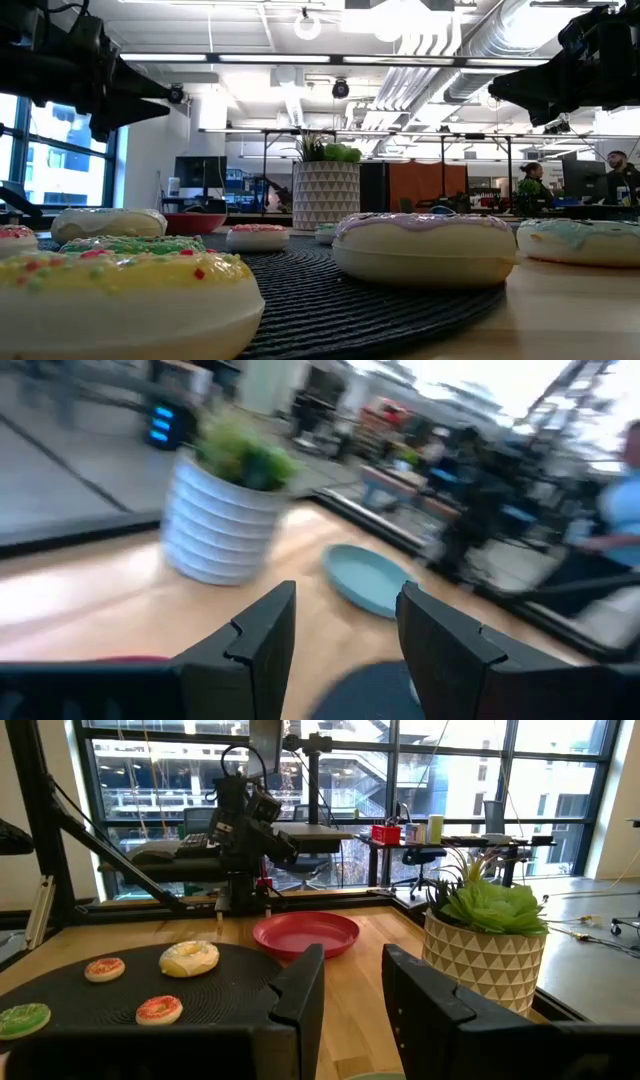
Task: Pick & Place donuts
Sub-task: Put the big white donut on the red plate
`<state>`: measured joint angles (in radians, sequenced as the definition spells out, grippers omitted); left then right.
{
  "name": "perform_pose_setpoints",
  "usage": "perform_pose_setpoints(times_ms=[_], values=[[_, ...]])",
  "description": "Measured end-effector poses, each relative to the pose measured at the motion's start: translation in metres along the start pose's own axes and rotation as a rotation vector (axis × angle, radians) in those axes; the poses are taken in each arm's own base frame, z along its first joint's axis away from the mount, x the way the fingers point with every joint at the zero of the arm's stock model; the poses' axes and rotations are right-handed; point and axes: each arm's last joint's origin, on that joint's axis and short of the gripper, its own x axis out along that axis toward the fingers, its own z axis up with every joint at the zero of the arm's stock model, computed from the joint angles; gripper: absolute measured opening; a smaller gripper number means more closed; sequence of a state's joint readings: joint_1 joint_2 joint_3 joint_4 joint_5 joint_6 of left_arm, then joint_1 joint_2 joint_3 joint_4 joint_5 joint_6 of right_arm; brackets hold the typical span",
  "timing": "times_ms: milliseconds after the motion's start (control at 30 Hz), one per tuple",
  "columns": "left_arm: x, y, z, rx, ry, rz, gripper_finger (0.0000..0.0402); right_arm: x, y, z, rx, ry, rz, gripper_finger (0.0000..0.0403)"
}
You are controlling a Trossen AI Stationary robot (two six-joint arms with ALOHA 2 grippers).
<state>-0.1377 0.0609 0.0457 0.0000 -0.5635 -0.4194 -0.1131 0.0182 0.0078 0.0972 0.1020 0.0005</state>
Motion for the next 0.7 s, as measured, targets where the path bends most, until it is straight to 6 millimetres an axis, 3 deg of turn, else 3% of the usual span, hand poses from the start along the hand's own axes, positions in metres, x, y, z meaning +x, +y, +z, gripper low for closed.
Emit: perform_pose_setpoints(times_ms=[100, 233, 433, 567, 700], values=[[-0.002, -0.007, 0.008, -0.013, 0.056, -0.152, 0.0168, 0.0, 0.0, 0.0, 0.0, 0.0, 0.0, 0.0094], [-0.012, -0.023, 0.049, 0.006, 0.015, -0.316, 0.0168, 0.0, 0.0, 0.0, 0.0, 0.0, 0.0, 0.0094], [-0.018, -0.039, 0.092, 0.192, 0.293, -0.202, 0.0168, 0.0, 0.0, 0.0, 0.0, 0.0, 0.0, 0.0094], [0.002, -0.055, 0.09, 0.278, 0.531, -0.201, 0.0168, 0.0, 0.0, 0.002, 0.002, -0.024, 0.0, 0.0094], [0.028, -0.066, 0.065, 0.354, 0.76, -0.248, 0.0168, 0.0, 0.0, 0.005, 0.06, -0.047, 0.015, 0.0094]])
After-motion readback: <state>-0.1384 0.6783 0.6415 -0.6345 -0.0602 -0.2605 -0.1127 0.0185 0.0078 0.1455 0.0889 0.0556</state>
